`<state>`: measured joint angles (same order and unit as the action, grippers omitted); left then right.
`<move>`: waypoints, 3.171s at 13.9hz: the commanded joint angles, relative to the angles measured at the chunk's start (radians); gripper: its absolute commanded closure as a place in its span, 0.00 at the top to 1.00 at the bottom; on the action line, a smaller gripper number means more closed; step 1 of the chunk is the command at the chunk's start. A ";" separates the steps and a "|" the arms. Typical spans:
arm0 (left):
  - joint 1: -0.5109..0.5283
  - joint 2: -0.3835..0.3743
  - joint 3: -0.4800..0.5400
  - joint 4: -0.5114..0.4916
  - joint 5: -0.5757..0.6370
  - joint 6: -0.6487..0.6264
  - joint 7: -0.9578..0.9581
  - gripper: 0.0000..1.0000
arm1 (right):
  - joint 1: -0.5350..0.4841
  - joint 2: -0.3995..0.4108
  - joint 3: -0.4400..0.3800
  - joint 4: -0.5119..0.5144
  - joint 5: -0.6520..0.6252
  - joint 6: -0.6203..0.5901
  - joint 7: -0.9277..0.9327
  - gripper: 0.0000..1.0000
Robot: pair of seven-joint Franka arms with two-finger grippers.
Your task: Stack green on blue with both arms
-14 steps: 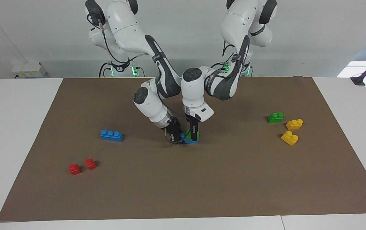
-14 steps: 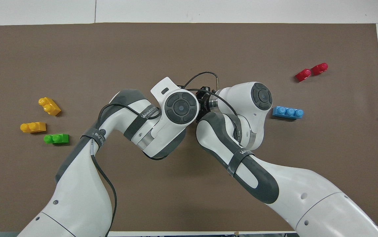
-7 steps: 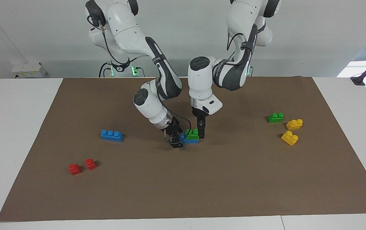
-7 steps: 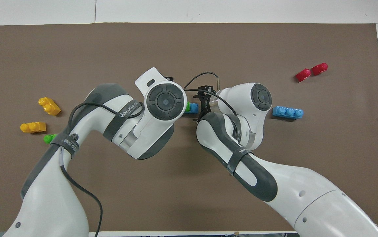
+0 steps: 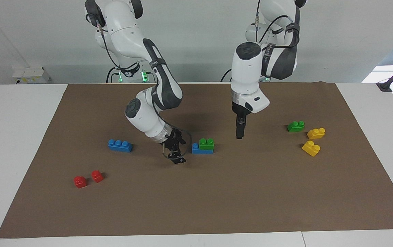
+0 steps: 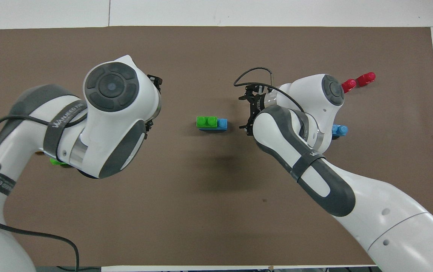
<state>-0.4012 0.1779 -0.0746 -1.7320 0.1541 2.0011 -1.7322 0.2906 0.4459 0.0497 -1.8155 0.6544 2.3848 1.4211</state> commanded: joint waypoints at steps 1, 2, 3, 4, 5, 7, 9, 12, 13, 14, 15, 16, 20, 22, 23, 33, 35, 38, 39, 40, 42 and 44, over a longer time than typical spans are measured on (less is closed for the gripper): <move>0.111 -0.034 -0.007 -0.017 -0.063 -0.021 0.225 1.00 | -0.094 -0.065 0.004 -0.007 -0.001 -0.114 -0.187 1.00; 0.145 -0.041 -0.005 -0.017 -0.067 -0.022 0.323 1.00 | -0.134 -0.082 0.004 -0.007 -0.022 -0.146 -0.277 1.00; 0.175 -0.046 -0.004 -0.017 -0.068 -0.031 0.430 1.00 | -0.165 -0.094 0.006 -0.007 -0.051 -0.177 -0.366 1.00; 0.220 -0.052 -0.005 -0.017 -0.070 -0.044 0.529 1.00 | -0.189 -0.108 0.004 -0.002 -0.089 -0.203 -0.446 1.00; 0.251 -0.063 -0.005 -0.017 -0.082 -0.051 0.625 1.00 | -0.212 -0.122 0.004 0.008 -0.148 -0.229 -0.521 1.00; 0.317 -0.092 -0.004 -0.017 -0.113 -0.085 0.846 1.00 | -0.251 -0.142 0.006 0.042 -0.264 -0.286 -0.679 1.00; 0.370 -0.129 -0.002 -0.017 -0.119 -0.140 1.090 1.00 | -0.286 -0.170 0.004 0.064 -0.330 -0.337 -0.811 1.00; 0.406 -0.190 0.004 -0.023 -0.131 -0.215 1.429 1.00 | -0.330 -0.216 0.004 0.071 -0.361 -0.397 -1.006 1.00; 0.410 -0.202 0.004 -0.023 -0.131 -0.235 1.503 1.00 | -0.331 -0.232 0.002 0.088 -0.393 -0.424 -1.037 1.00; 0.412 -0.219 0.004 -0.023 -0.131 -0.255 1.542 1.00 | -0.331 -0.249 0.006 0.105 -0.451 -0.456 -1.045 1.00; 0.412 -0.233 0.006 -0.023 -0.131 -0.280 1.557 1.00 | -0.323 -0.272 0.007 0.119 -0.504 -0.485 -1.050 1.00; 0.412 -0.251 0.004 -0.023 -0.131 -0.304 1.563 1.00 | -0.318 -0.304 0.012 0.127 -0.544 -0.519 -1.076 1.00; 0.406 -0.297 0.013 -0.026 -0.131 -0.404 1.576 1.00 | -0.295 -0.438 0.015 0.125 -0.573 -0.657 -1.217 1.00; 0.412 -0.316 0.015 -0.064 -0.131 -0.392 1.681 1.00 | -0.295 -0.479 0.015 0.124 -0.590 -0.708 -1.308 1.00; 0.424 -0.317 0.012 -0.072 -0.131 -0.380 1.692 1.00 | -0.297 -0.495 0.013 0.124 -0.605 -0.726 -1.347 1.00; 0.461 -0.288 -0.021 -0.027 -0.151 -0.392 1.620 1.00 | -0.309 -0.529 0.001 0.128 -0.665 -0.811 -1.352 1.00; 0.460 -0.288 -0.021 -0.024 -0.154 -0.390 1.617 1.00 | -0.309 -0.536 0.001 0.127 -0.665 -0.809 -1.347 1.00; 0.460 -0.267 -0.019 0.043 -0.179 -0.415 1.616 1.00 | -0.309 -0.536 0.001 0.125 -0.665 -0.808 -1.343 1.00; 0.460 -0.265 -0.019 0.049 -0.180 -0.412 1.617 1.00 | -0.309 -0.538 0.001 0.124 -0.665 -0.808 -1.343 1.00; 0.460 -0.267 -0.019 0.045 -0.182 -0.403 1.617 1.00 | -0.309 -0.538 0.001 0.122 -0.665 -0.808 -1.343 1.00; 0.461 -0.270 -0.019 0.040 -0.182 -0.410 1.619 1.00 | -0.308 -0.538 0.002 0.120 -0.665 -0.809 -1.341 1.00; 0.460 -0.271 -0.019 0.040 -0.183 -0.406 1.619 1.00 | -0.308 -0.539 0.002 0.117 -0.665 -0.809 -1.334 1.00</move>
<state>0.0368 -0.1035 -0.0788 -1.7117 -0.0062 1.6123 -0.1077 -0.0071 -0.0725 0.0436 -1.6759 0.0074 1.5812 0.0882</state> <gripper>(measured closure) 0.000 0.000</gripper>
